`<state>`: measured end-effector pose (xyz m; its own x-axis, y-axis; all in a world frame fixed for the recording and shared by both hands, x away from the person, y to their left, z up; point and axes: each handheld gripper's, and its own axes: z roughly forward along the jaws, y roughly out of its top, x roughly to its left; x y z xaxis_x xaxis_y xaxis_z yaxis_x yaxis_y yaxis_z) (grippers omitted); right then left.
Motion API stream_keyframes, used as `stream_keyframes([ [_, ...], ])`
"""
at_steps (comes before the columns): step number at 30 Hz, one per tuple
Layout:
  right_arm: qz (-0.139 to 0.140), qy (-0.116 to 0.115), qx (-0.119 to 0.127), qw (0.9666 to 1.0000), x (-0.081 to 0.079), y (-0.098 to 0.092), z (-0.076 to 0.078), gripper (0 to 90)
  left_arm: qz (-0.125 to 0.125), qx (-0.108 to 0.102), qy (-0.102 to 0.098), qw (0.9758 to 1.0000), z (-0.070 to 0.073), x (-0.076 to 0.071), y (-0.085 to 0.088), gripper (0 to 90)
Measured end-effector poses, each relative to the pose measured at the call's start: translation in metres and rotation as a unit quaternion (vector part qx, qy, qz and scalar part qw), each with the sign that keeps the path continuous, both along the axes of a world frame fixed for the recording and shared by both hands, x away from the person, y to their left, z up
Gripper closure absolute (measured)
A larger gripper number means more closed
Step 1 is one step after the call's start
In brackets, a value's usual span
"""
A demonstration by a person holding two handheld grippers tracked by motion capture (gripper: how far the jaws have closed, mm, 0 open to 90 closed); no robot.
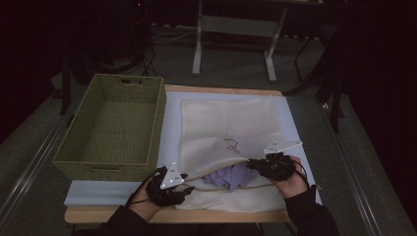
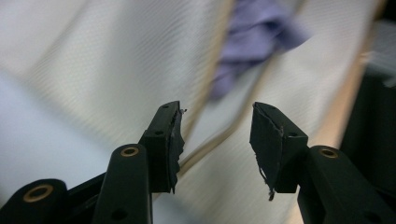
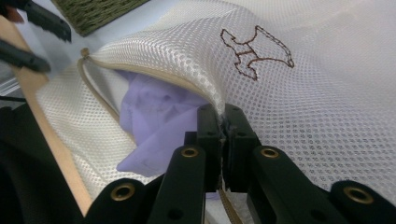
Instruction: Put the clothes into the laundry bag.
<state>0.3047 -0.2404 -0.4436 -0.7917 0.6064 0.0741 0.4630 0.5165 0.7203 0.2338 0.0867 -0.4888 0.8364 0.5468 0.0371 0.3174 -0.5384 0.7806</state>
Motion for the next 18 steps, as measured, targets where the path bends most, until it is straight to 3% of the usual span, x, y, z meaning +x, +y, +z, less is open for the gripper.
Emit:
stream_keyframes([
  [2,-0.001,-0.002,0.000,1.0000,0.000,0.000,0.001,87.6,-0.007,-0.005,-0.001,1.0000,0.001,0.000,-0.007,56.5],
  [4,0.000,-0.001,0.005,1.0000,0.002,0.001,0.003,87.9,-0.025,-0.009,-0.004,0.9996,0.001,0.001,-0.028,56.5],
  [9,0.000,-0.002,0.007,1.0000,0.004,0.002,0.009,87.9,-0.044,-0.008,-0.016,0.9989,-0.004,0.005,-0.060,59.3],
  [11,-0.001,-0.005,0.006,1.0000,0.004,0.002,0.011,87.9,-0.066,0.011,-0.025,0.9974,-0.009,0.009,-0.076,62.3],
  [15,-0.004,-0.007,0.011,0.9999,0.006,0.002,0.014,87.9,-0.087,0.014,-0.017,0.9960,-0.018,0.015,-0.096,69.7],
  [18,-0.003,-0.007,0.013,0.9999,0.007,0.002,0.013,87.9,-0.099,0.031,-0.016,0.9944,-0.024,0.019,-0.109,74.5],
])
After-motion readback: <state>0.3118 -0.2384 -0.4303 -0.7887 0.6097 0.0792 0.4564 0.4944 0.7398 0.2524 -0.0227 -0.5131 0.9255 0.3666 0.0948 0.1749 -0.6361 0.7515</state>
